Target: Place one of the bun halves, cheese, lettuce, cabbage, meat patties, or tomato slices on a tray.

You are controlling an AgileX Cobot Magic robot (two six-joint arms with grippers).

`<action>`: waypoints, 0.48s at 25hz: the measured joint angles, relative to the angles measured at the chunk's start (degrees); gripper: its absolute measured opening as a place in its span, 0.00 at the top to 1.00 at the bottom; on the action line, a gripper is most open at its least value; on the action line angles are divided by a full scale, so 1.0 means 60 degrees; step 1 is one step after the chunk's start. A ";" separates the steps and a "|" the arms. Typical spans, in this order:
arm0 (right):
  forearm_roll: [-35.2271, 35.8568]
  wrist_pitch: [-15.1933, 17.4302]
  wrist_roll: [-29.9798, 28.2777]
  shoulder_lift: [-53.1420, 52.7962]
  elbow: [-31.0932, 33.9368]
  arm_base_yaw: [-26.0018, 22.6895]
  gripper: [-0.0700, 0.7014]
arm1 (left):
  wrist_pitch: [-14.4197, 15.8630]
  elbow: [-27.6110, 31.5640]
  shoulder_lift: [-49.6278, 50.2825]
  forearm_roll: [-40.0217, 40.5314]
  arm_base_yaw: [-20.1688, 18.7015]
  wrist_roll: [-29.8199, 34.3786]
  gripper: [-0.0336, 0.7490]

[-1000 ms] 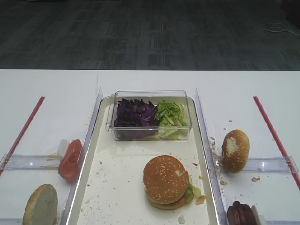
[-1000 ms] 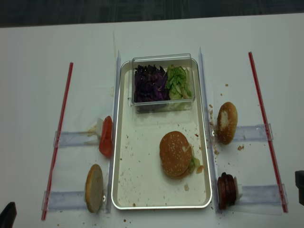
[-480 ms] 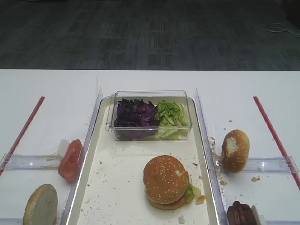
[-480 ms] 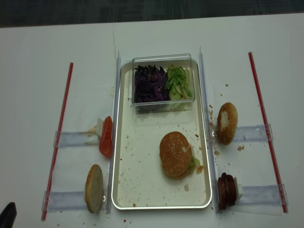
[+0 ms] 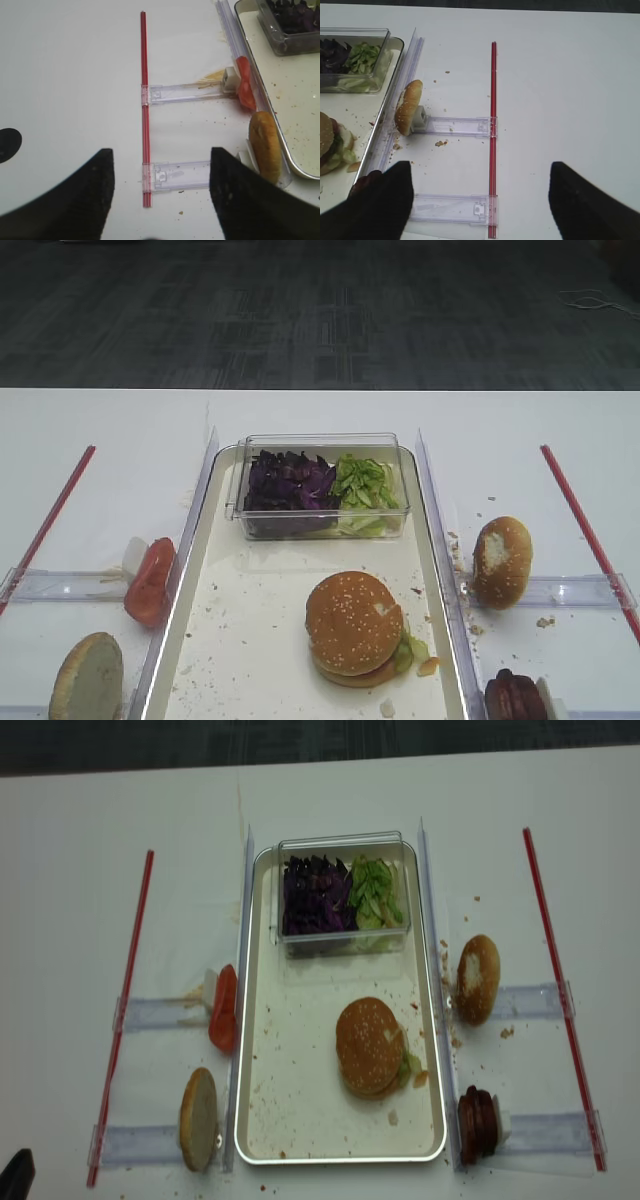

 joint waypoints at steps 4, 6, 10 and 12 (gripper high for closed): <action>0.0000 0.0000 0.0018 0.0000 0.0000 0.0000 0.14 | 0.0000 0.0000 0.0000 0.0000 0.0000 0.0000 0.42; 0.0000 0.0000 0.0018 0.0000 0.0000 0.0000 0.14 | 0.0000 0.0000 0.0000 0.0000 0.0000 0.0000 0.42; 0.0000 0.0000 0.0018 0.0000 0.0000 0.0000 0.14 | 0.0000 0.0000 0.0000 0.0000 0.0000 0.0000 0.42; 0.0000 0.0000 0.0018 0.0000 0.0000 0.0000 0.14 | 0.0000 0.0000 0.0000 0.0000 0.0000 0.0000 0.42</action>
